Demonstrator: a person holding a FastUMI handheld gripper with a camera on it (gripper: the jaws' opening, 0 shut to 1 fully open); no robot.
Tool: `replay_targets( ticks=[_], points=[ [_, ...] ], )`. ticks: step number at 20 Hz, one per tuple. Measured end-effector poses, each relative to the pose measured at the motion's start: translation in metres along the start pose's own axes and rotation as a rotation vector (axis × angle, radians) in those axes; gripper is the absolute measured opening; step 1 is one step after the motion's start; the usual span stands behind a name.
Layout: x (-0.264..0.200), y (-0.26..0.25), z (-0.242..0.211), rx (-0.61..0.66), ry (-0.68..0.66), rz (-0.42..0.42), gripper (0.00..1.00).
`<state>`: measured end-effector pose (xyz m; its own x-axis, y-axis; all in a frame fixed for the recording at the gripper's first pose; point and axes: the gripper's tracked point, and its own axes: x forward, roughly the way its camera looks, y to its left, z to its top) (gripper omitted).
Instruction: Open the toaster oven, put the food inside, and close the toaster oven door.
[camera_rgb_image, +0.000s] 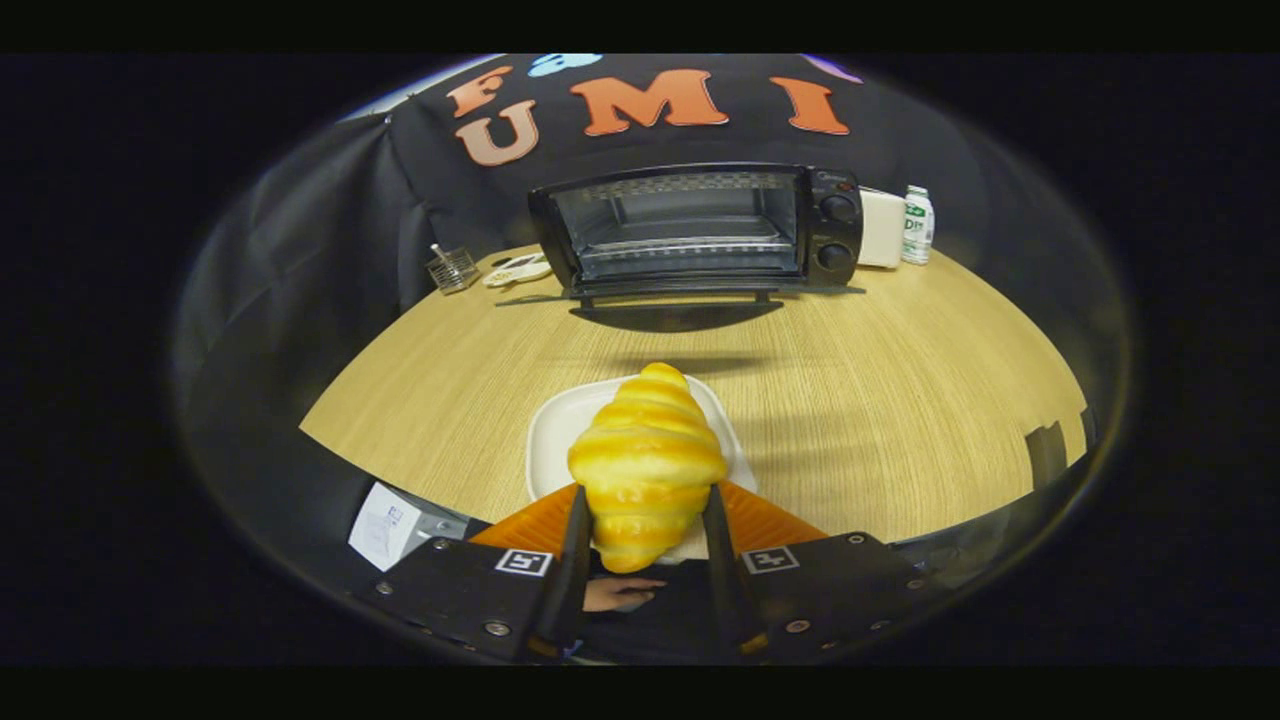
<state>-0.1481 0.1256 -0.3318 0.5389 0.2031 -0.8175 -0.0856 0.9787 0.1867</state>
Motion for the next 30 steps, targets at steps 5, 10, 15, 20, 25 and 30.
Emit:
replay_targets(
  ticks=[5,10,15,20,25,30],
  points=[
    [-0.051,0.064,0.038,-0.051,-0.11,0.289,0.54],
    [-0.043,0.051,0.149,-0.102,-0.325,0.215,0.53],
    [-0.022,0.025,0.201,-0.007,-0.372,0.171,0.53],
    [0.018,0.005,0.22,0.089,-0.31,0.135,0.54],
    [0.021,0.007,0.191,0.189,-0.237,0.196,0.53],
    [0.019,0.008,0.163,0.278,-0.181,0.275,0.53]
  ],
)
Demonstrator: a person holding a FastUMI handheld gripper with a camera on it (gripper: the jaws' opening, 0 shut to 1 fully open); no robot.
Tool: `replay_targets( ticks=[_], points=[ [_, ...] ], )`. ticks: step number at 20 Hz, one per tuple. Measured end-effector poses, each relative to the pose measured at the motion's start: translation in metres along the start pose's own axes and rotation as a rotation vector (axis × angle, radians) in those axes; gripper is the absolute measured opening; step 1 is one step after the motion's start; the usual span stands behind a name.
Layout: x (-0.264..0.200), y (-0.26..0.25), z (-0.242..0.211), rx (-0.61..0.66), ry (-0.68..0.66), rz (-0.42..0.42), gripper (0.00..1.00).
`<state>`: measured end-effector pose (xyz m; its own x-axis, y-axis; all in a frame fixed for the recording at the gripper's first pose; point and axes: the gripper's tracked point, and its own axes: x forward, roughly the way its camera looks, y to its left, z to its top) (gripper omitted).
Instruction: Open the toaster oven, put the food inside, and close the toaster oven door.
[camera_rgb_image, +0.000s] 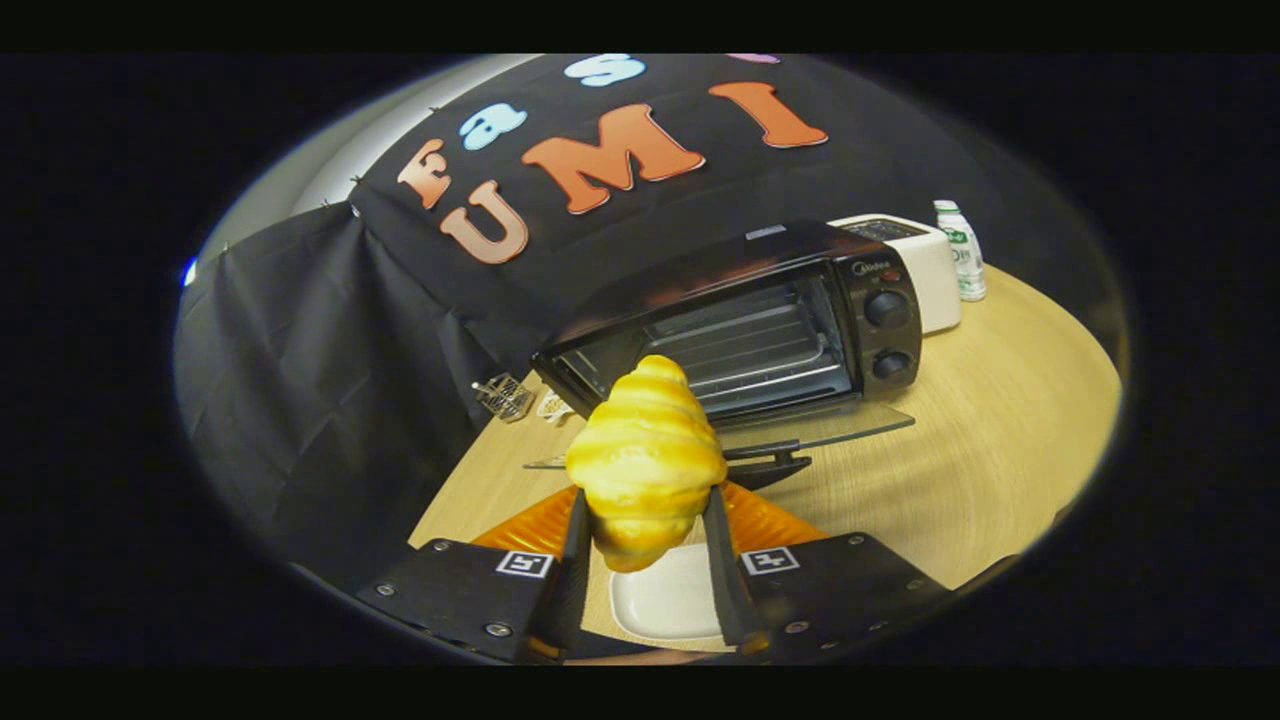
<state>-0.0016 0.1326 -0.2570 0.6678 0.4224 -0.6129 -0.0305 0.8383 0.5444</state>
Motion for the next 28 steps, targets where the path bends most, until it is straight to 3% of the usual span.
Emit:
replay_targets(
  ticks=[2,11,16,20,22,28],
  points=[
    [0.0,-0.002,-0.015,0.054,0.038,0.017,0.53],
    [0.011,-0.033,-0.074,0.085,0.145,-0.006,0.53],
    [0.013,-0.034,-0.057,0.081,0.11,-0.001,0.53],
    [0.018,-0.012,-0.029,0.105,0.058,0.075,0.53],
    [0.028,-0.013,-0.015,0.118,0.027,0.068,0.53],
    [0.062,-0.005,0.017,0.297,-0.052,0.117,0.53]
  ],
)
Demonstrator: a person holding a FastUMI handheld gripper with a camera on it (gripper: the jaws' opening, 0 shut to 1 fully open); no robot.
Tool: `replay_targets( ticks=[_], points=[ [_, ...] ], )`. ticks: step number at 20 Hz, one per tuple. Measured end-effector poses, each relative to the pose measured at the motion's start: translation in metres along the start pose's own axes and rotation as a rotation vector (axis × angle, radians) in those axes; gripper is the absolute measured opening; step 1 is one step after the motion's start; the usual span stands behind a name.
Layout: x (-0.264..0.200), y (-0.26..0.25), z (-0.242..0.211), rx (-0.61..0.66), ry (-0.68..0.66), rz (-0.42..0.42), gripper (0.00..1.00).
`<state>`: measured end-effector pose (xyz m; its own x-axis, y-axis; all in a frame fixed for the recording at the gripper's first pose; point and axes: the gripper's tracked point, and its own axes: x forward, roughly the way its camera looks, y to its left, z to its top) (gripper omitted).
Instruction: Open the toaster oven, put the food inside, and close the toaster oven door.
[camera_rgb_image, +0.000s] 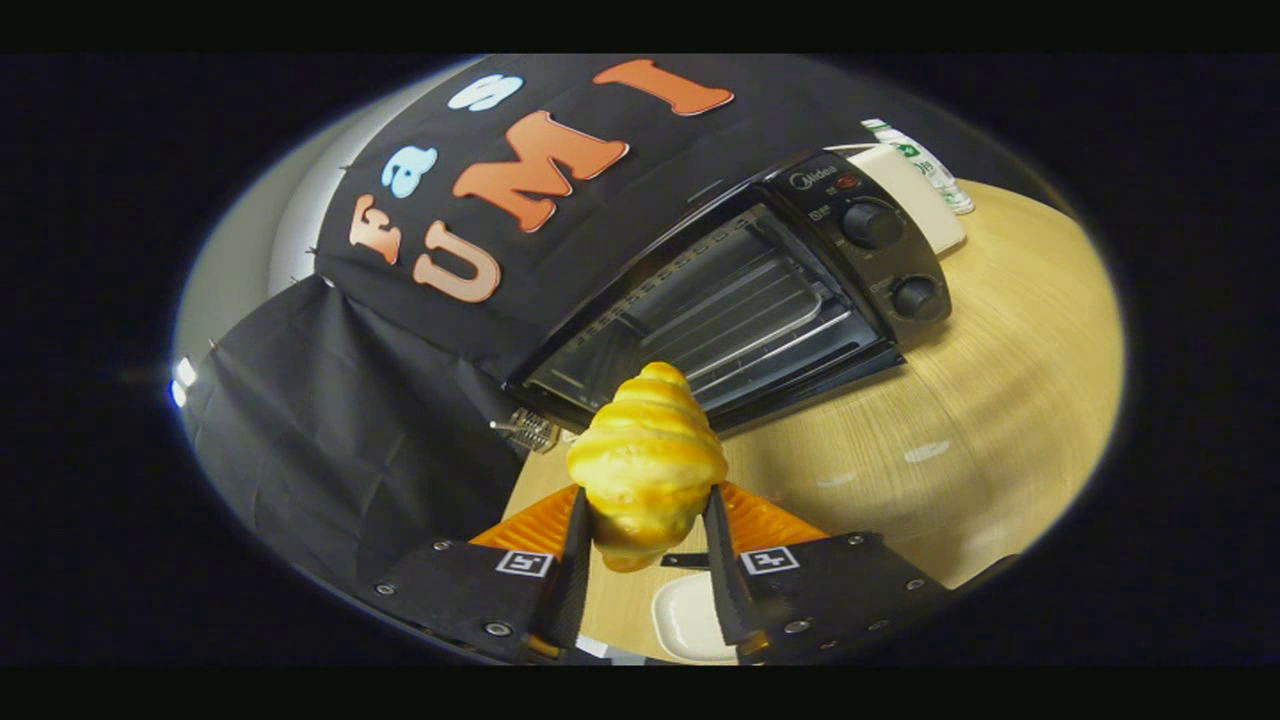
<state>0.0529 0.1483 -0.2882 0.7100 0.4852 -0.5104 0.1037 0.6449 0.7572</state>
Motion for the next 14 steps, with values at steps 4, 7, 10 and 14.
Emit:
replay_targets(
  ticks=[4,7,10,14],
  points=[
    [0.024,0.01,0.017,0.091,-0.063,0.042,0.53],
    [0.041,0.015,0.029,0.147,-0.106,0.069,0.53],
    [0.059,0.014,0.044,0.164,-0.144,0.059,0.53],
    [0.079,0.006,0.068,0.136,-0.198,0.011,0.53]
  ],
)
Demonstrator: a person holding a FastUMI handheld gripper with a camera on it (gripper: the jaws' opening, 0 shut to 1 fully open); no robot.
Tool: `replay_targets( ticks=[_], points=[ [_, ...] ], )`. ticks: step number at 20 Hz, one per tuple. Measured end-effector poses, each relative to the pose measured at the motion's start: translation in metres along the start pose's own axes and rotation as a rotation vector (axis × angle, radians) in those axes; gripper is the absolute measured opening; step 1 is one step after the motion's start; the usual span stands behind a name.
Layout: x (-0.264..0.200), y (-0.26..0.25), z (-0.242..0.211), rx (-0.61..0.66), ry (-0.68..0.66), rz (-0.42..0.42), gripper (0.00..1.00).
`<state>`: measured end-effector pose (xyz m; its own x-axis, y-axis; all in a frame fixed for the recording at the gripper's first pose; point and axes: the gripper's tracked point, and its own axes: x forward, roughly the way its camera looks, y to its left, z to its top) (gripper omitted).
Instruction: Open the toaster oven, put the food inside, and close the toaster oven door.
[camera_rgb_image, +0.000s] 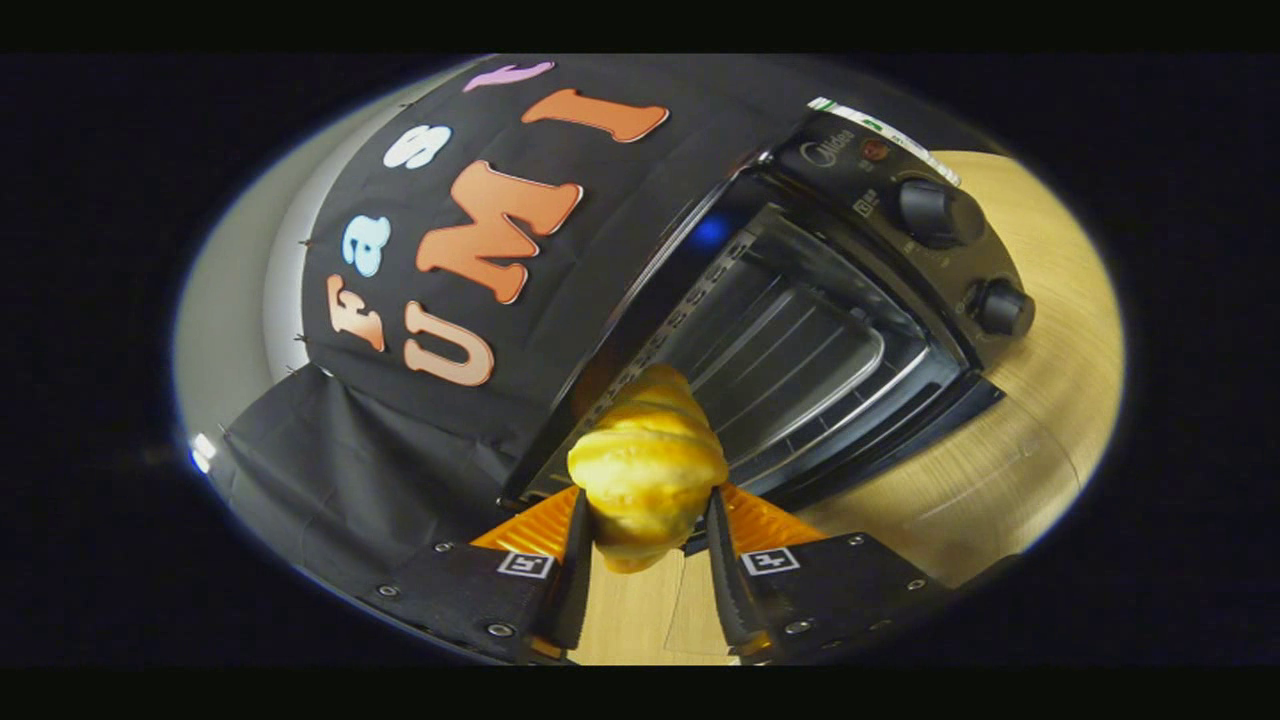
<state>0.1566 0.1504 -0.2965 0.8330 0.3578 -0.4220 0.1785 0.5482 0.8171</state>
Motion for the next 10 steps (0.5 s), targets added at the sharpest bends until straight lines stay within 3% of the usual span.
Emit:
replay_targets(
  ticks=[2,5,10],
  points=[
    [0.008,0.004,-0.002,-0.054,0.003,-0.019,0.56],
    [0.018,-0.015,-0.006,-0.282,-0.029,-0.128,0.72],
    [0.018,-0.016,-0.011,-0.244,-0.015,-0.147,0.78]
  ],
)
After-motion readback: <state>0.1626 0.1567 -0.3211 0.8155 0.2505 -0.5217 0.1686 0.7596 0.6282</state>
